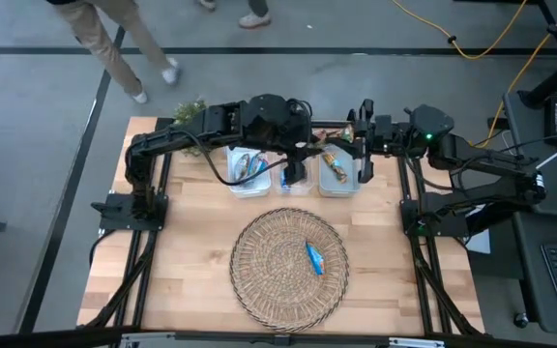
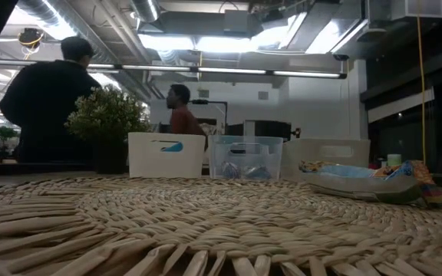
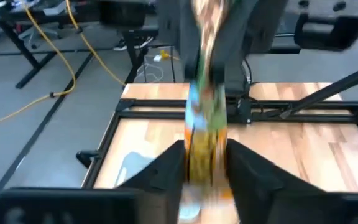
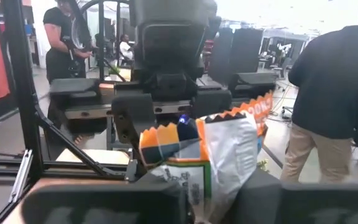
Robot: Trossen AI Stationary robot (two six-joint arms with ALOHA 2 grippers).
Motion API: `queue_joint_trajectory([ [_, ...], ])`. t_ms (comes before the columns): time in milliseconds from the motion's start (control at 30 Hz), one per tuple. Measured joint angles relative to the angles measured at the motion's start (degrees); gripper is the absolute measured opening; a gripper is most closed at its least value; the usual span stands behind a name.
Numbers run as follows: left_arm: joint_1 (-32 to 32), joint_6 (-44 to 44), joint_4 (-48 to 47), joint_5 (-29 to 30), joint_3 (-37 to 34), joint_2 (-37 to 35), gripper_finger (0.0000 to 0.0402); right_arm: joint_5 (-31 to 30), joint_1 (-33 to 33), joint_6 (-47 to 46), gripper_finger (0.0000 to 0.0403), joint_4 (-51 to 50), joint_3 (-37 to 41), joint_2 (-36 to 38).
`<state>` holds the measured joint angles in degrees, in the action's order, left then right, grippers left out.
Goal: Pick and place Granola Bars by type
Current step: Put the bottom yellow granola bar into the gray bin
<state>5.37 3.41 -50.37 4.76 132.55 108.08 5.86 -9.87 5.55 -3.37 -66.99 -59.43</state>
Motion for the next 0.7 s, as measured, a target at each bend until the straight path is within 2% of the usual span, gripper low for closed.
queue_joint_trajectory([
  [167,0.01,-0.62,-3.53,3.86,0.0,-2.26,0.0183,-2.74,0.0,3.42,0.0028,-7.28,-4.45,0.52],
  [300,-0.16,-1.68,-5.13,9.62,0.89,-5.56,0.0225,-6.05,-0.01,5.55,0.0028,-15.02,-7.28,0.26],
  [400,-0.56,-3.99,-5.47,11.89,1.27,-8.28,0.0238,-8.81,-0.02,5.89,0.0025,-20.02,-9.84,0.65],
  [700,-3.93,-7.36,-7.65,11.8,1.17,-10.12,0.0236,-15.04,-0.52,1.11,0.0036,-34.57,-12.04,0.2],
])
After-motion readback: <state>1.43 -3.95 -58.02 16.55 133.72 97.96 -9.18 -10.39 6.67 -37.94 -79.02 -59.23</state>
